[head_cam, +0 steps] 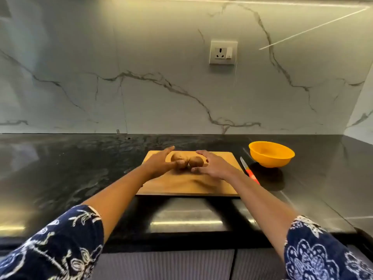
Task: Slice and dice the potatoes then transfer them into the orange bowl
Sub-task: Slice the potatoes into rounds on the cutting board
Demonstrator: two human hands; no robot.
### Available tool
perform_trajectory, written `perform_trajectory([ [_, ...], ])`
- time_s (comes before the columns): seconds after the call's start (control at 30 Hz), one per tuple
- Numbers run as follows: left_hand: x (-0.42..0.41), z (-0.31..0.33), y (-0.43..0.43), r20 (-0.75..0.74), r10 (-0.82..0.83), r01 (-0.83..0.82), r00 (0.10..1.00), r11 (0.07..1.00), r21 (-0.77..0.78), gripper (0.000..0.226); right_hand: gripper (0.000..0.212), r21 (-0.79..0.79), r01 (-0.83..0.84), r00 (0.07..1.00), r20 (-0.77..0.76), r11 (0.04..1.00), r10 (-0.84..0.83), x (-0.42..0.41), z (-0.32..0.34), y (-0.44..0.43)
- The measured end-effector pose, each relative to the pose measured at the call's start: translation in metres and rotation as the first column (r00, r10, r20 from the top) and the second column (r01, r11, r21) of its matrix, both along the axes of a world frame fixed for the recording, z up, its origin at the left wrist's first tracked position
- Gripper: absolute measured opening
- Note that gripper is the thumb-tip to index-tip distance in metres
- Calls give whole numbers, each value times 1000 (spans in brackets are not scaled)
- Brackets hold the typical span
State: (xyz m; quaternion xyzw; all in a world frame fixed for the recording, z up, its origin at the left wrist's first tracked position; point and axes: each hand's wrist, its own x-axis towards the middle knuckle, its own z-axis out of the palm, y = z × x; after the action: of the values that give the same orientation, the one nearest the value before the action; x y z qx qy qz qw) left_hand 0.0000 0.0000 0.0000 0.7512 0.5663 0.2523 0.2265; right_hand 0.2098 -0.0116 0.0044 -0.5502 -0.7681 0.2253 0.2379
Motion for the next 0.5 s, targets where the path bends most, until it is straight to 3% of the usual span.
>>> perform_trajectory([
  [0.1, 6, -9, 14, 79, -36, 42, 996, 996, -77, 84, 69, 1, -34, 999, 26, 999, 34, 4, -4, 15],
  [0.23, 5, -12, 28, 162, -71, 77, 984, 997, -30, 67, 59, 22, -77, 997, 0, 997, 77, 9, -3, 31],
  [0.37, -3, -7, 40, 233, -181, 210, 956, 972, -107, 56, 56, 5, -40, 998, -54, 999, 41, 33, 6, 53],
  [0.5, -9, -3, 52, 249, -332, 378, 910, 910, -170, 61, 52, -84, -1, 997, -76, 996, -5, 72, 12, 80],
])
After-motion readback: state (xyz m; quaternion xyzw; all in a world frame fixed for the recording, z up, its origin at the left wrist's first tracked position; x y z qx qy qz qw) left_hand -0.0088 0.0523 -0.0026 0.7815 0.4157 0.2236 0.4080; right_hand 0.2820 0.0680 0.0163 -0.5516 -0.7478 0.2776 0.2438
